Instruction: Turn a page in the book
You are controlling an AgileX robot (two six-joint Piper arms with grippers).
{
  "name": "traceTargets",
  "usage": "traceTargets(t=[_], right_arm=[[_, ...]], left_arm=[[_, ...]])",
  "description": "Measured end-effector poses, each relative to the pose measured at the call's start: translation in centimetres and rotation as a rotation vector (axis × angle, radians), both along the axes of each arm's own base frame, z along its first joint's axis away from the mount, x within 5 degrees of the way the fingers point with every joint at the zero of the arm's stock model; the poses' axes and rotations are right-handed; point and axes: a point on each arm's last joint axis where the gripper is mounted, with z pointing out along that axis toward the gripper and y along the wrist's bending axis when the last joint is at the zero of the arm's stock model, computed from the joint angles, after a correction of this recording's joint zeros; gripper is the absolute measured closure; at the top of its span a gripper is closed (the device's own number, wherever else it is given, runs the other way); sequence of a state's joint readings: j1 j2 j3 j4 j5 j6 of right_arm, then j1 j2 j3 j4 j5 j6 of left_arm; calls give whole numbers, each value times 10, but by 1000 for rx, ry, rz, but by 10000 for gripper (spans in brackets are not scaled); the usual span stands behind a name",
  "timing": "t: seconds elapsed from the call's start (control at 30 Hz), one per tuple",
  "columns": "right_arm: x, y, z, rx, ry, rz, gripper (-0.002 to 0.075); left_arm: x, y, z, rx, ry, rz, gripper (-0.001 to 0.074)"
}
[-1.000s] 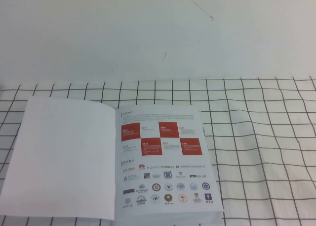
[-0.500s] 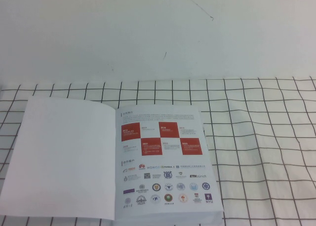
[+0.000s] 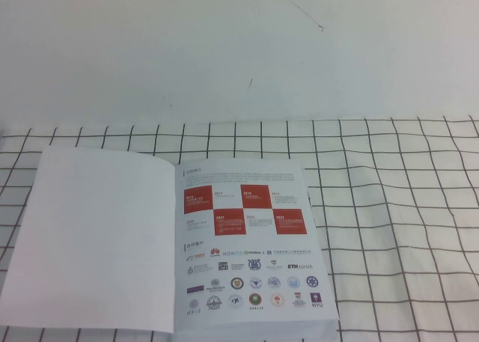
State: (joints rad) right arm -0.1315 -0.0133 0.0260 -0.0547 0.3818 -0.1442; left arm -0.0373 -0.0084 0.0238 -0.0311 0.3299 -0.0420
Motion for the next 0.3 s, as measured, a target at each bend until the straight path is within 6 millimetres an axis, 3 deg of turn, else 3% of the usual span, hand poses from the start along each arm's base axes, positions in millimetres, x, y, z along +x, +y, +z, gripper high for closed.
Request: traceTargets(t=[0.3], right_arm=[[0,0,0,1,-2,2,726]], left_arm=[[0,0,0,0,0,0,738]])
